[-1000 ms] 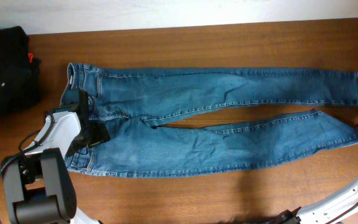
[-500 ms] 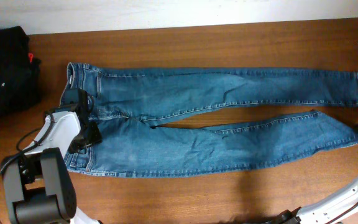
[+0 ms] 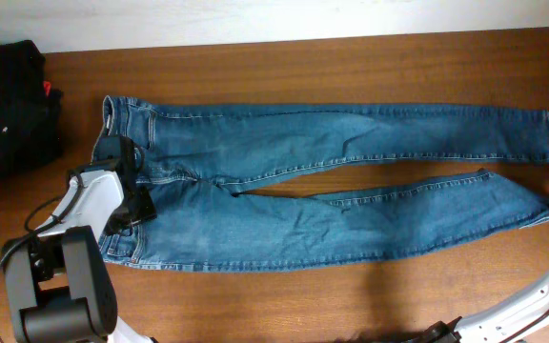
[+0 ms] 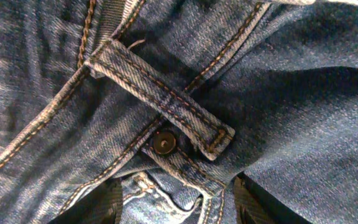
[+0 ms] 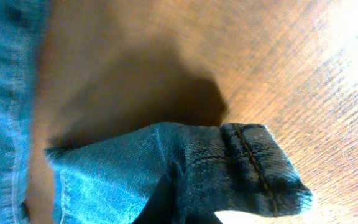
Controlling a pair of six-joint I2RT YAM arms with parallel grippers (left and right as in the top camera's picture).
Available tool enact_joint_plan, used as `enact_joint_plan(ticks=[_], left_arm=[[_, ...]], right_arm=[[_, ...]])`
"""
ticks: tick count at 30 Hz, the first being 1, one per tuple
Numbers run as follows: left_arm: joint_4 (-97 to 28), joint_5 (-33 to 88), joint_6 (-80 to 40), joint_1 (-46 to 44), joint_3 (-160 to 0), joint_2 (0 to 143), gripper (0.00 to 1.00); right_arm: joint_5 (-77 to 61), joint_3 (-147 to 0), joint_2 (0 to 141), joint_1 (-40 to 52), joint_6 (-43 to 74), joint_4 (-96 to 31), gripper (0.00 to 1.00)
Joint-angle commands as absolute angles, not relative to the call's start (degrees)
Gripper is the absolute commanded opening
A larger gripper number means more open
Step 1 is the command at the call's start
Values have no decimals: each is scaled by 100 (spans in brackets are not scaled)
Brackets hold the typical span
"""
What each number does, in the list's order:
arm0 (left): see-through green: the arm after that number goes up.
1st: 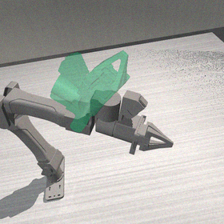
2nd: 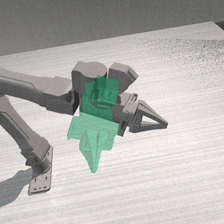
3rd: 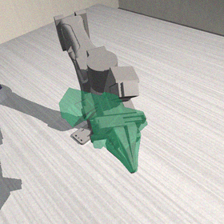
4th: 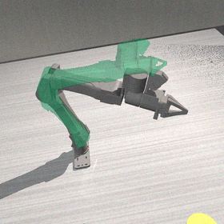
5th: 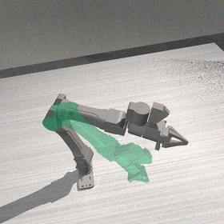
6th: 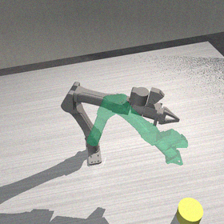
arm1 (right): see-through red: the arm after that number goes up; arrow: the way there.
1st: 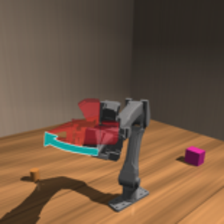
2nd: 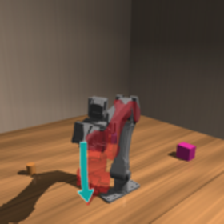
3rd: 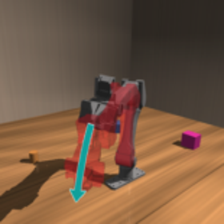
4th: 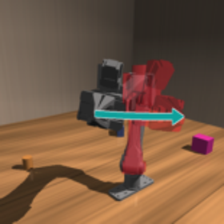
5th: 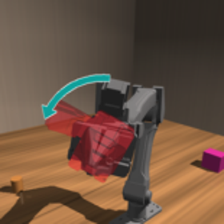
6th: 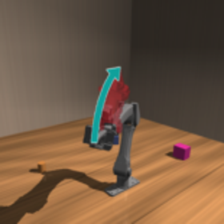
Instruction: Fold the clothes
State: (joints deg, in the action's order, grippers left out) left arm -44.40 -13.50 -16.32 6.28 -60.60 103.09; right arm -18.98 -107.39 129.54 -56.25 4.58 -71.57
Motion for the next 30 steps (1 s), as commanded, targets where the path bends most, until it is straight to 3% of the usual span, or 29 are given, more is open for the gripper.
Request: enact_joint_plan(ticks=[1,14,30], left_arm=[[-4386,-1431,-1649,670,-6121,10390,57],[-4344,-1288,-1647,670,-6121,10390,57],[-4274,-1288,-1649,670,-6121,10390,57]], right_arm=[[-2255,-11098,12444,-5441,-62,-7116,4],[-1439,-12016,12372,-4425,-670,-7284,4],[-381,-12217,12411,-4753,-224,-7518,4]])
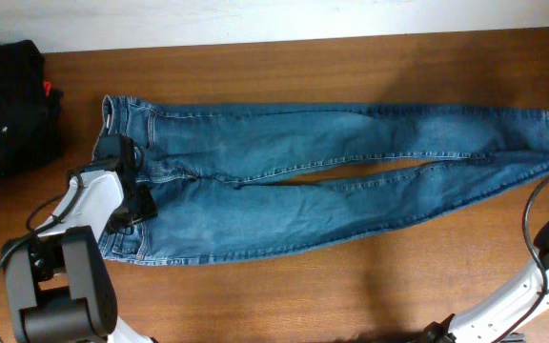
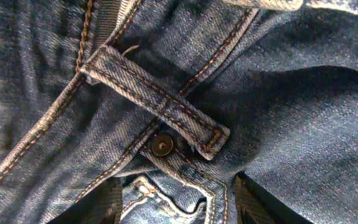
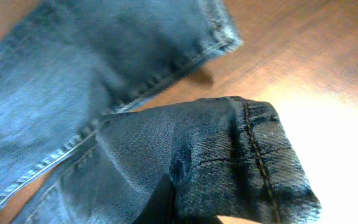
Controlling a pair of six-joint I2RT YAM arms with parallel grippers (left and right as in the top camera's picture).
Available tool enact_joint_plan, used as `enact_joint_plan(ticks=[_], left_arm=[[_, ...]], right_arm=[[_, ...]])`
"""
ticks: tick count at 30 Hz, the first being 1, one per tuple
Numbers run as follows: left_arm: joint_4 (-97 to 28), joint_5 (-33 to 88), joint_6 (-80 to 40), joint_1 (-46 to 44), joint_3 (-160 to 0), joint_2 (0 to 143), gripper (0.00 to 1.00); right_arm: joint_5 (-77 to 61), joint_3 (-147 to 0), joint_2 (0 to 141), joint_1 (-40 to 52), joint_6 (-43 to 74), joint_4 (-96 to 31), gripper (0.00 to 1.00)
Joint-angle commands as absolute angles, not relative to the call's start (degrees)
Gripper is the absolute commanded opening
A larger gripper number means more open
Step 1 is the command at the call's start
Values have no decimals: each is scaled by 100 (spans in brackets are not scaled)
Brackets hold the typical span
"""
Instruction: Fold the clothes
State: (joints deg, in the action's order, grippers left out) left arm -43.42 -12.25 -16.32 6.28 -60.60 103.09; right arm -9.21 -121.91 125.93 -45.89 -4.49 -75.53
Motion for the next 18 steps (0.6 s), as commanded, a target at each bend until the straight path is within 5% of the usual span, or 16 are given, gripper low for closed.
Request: enact_joint_plan(ticks=[1,12,18], left_arm=[[-4265,-1288,-1649,670,-6121,10390,57],[-4219,-1288,-1647,672,-6121,10390,58],[-4219,-1288,-1647,672,-6121,10390,58]], right_arm=[[-377,-12215,12411,-4801,-193,-7535,5],[-563,-12105,12411,-5146,-30,-7561,31],[-576,-11815,12411,-5146,-30,-7430,36]])
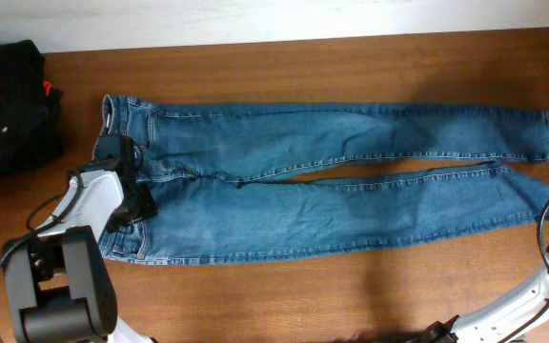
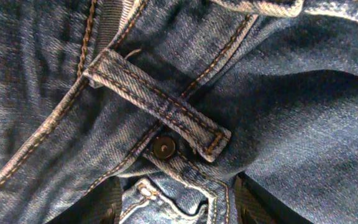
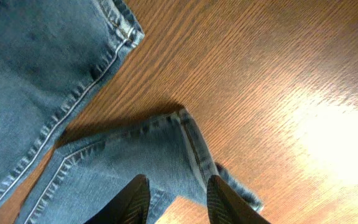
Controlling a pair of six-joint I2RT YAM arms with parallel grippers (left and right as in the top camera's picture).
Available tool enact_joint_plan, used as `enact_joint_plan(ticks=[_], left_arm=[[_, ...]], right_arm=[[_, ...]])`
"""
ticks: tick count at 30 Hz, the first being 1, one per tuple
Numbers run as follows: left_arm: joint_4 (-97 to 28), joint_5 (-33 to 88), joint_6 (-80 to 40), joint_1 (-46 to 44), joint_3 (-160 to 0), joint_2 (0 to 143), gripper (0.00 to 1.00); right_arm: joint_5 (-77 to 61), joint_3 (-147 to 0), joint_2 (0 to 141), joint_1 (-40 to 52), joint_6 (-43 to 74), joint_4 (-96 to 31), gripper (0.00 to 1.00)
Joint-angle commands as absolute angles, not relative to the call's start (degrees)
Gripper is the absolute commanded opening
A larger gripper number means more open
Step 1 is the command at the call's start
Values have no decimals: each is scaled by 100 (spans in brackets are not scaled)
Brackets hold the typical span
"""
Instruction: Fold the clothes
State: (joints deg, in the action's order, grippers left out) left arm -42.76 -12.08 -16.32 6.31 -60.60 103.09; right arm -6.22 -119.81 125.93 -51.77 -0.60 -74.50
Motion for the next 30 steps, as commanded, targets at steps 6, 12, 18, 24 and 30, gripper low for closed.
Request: enact_joint_plan(ticks=[6,12,18,24,30], left_arm=[[-4222,-1286,-1647,670,-6121,10390,58],[-4222,-1284,-1649,670,-6121,10390,58],[-4200,-1190,-1647,670,-6121,10390,58],[-4198,-1179,-1649,670,-6121,10390,58],[-4198,-1179,-1649,670,-6121,10390,58]], right_arm=[[-701,-11797,12383,-5146,113,-7474,37],[-447,-11784,12497,-5181,228,-7321,61],[-469,-11762,12783,-5183,209,-7205,64],[-467,-11688,13087,-5225,202,-7199,70],[-744,-11437,13371,-5339,196,-6980,73]])
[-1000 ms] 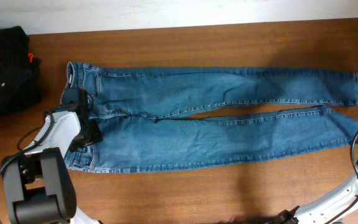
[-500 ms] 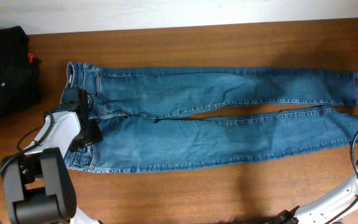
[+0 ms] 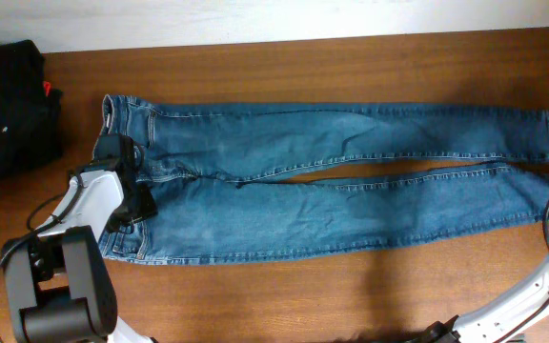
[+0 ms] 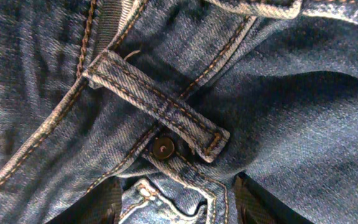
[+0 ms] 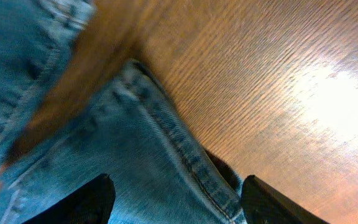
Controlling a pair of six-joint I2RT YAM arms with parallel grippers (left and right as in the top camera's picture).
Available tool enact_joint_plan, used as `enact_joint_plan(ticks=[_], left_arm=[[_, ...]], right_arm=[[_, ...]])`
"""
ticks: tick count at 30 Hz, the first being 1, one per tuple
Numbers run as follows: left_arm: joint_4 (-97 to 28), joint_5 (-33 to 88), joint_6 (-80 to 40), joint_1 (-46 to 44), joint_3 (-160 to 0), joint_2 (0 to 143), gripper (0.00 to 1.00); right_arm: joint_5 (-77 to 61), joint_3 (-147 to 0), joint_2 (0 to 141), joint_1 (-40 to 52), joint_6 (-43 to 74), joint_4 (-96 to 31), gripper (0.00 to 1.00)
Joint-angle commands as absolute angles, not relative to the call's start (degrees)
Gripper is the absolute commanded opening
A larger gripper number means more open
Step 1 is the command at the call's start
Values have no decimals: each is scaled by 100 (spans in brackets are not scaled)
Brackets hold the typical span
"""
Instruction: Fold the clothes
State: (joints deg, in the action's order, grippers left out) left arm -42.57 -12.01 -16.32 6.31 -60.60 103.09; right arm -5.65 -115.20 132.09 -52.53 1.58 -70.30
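Blue jeans (image 3: pixel 332 181) lie flat across the wooden table (image 3: pixel 284 295), waist at the left and both legs stretched to the right, side by side. My left gripper (image 3: pixel 127 200) sits at the waistband. In the left wrist view it (image 4: pixel 176 205) is shut on a bunched fold of denim just below a belt loop (image 4: pixel 157 115) and a rivet (image 4: pixel 163 147). My right gripper (image 5: pixel 182 202) stands wide open over the hem (image 5: pixel 185 155) of the near leg, which lies on the table.
A black heap of cloth (image 3: pixel 8 105) lies at the far left of the table. The table's back edge meets a white wall. The right arm's cable curves along the right edge by the leg ends.
My right gripper's fingers have spread wider and it sits closer over the near leg's hem. The jeans and my left gripper have not moved.
My right gripper held the near leg's hem, with that leg slanting towards the front right. Then it held the hem raised beside the far leg's hem. Then the hem lay released on the table, the leg straightened alongside the other. My left gripper stayed on the waistband.
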Motion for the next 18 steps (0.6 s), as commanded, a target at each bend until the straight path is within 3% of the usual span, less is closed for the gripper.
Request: enact_joint_plan(ticks=[1,3,4,7,10,13,18], left_arm=[[-4198,-1177,-1649,670,-6121,10390,58],[-4200,-1177,-1649,670,-6121,10390,58],[-4200,-1177,-1649,670,-6121,10390,58],[-4200,-1175,-1649,666,-6121,10390,58],[-4202,-1133,-1649,666,-6121,10390,58],[-4202,-1131,-1649,666,-6121,10390,58],[-4200,-1131,-1649,666,-6121,10390,58]], right_arm=[[-845,-11437,13423,-5356,196,-6952,74],[-1105,-11437,13465,-5380,132,-6893,73],[-1275,-11437,13467,-5395,40,-6879,67],[-1503,-11478,13465,-5413,30,-6860,32],[-1505,-11677,13463,-5413,30,-6963,10],[-1568,-12090,13463,-5406,27,-7137,4],[-1739,-13041,13463,-5402,-123,-7500,4]])
